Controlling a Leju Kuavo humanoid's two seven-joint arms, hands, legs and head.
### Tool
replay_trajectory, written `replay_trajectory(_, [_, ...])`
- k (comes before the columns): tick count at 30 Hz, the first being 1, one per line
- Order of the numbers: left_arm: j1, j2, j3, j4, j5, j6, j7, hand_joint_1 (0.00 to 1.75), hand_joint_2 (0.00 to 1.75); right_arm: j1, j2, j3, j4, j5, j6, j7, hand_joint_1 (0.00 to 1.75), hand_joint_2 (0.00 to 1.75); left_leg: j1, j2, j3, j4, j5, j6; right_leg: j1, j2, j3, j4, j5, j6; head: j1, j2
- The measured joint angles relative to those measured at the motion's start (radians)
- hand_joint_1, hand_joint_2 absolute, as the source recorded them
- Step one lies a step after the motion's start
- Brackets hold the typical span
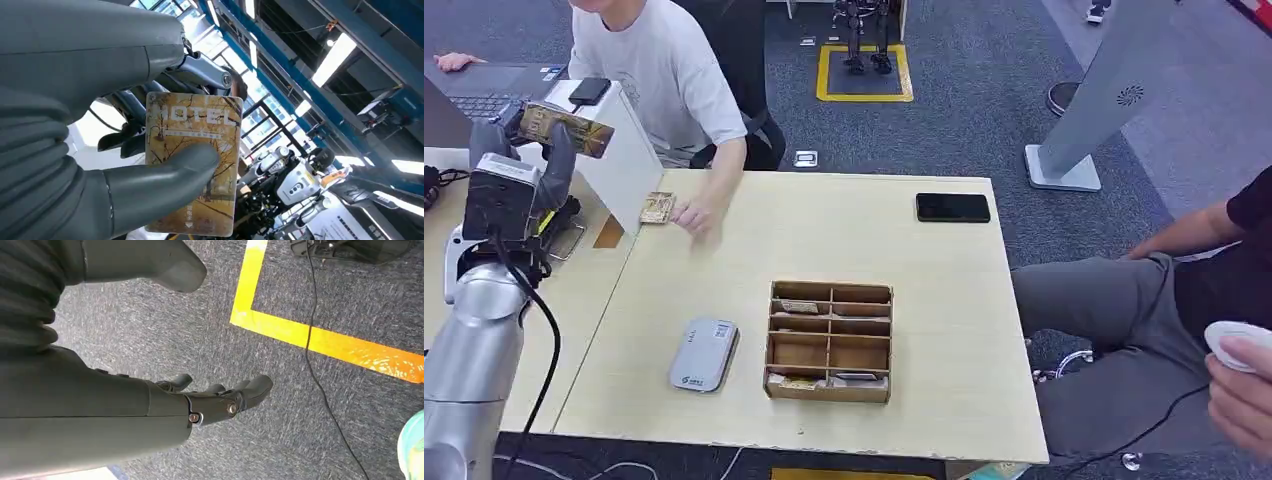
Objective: Pass the card to the sensor for recognition and then transmit it.
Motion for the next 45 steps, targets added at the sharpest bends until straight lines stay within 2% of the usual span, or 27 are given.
replay_trajectory(10, [-0.003, 0.029, 0.0, -0.013, -0.016, 0.019, 0.0, 1.75, 1.75, 0.002, -0.003, 0.006, 0.0, 0.0, 0.001, -0.015, 0.0, 1.75, 0.0, 0.0, -0.001, 0.0, 0.0, 0.0, 0.0, 0.0, -0.001, 0.0, 0.0, 0.0, 0.0, 0.0])
replay_trajectory(15, [-0.003, 0.04, 0.0, -0.013, -0.062, 0.048, 0.003, 1.75, 1.75, 0.002, -0.003, 0.013, 0.0, 0.0, 0.0, -0.016, 0.0, 1.75, 0.0, 0.0, -0.001, 0.0, 0.0, 0.0, 0.0, 0.0, -0.001, 0.0, 0.0, 0.0, 0.0, 0.0])
replay_trajectory(29, [-0.003, 0.048, 0.0, -0.013, -0.071, 0.052, 0.003, 1.75, 1.75, 0.002, -0.003, 0.025, 0.0, 0.0, 0.0, -0.016, 0.0, 1.75, 0.0, 0.0, -0.001, 0.0, 0.0, 0.0, 0.0, 0.0, -0.001, 0.0, 0.0, 0.0, 0.0, 0.0])
replay_trajectory(31, [-0.003, 0.049, 0.0, -0.012, -0.119, 0.074, 0.004, 1.75, 1.75, 0.002, -0.003, 0.027, 0.0, 0.0, 0.0, -0.017, 0.0, 1.75, 0.0, 0.0, -0.002, 0.0, 0.0, 0.0, 0.0, 0.0, -0.002, 0.0, 0.0, 0.0, 0.0, 0.0])
replay_trajectory(34, [-0.003, 0.064, -0.001, -0.002, -0.35, 0.177, 0.023, 1.75, 1.75, 0.001, -0.004, 0.036, 0.0, 0.0, 0.003, -0.02, 0.0, 1.75, 0.0, 0.002, -0.002, 0.0, 0.0, 0.0, 0.0, 0.002, -0.002, 0.0, 0.0, 0.0, 0.0, 0.0])
replay_trajectory(37, [-0.002, 0.084, -0.007, 0.027, -0.508, 0.246, 0.032, 1.75, 1.75, -0.001, -0.005, 0.045, 0.0, 0.0, 0.013, -0.023, 0.0, 1.75, 0.0, 0.003, -0.002, 0.0, -0.001, 0.001, 0.0, 0.003, -0.003, 0.0, 0.0, 0.0, 0.0, 0.0])
replay_trajectory(45, [0.018, 0.12, -0.033, 0.085, -0.613, 0.25, 0.056, 1.75, 1.75, 0.001, -0.01, 0.057, 0.0, 0.0, 0.014, -0.026, 0.0, 1.75, 0.0, 0.003, -0.002, 0.0, -0.001, 0.001, 0.0, 0.003, -0.003, 0.0, 0.0, 0.0, 0.0, 0.0])
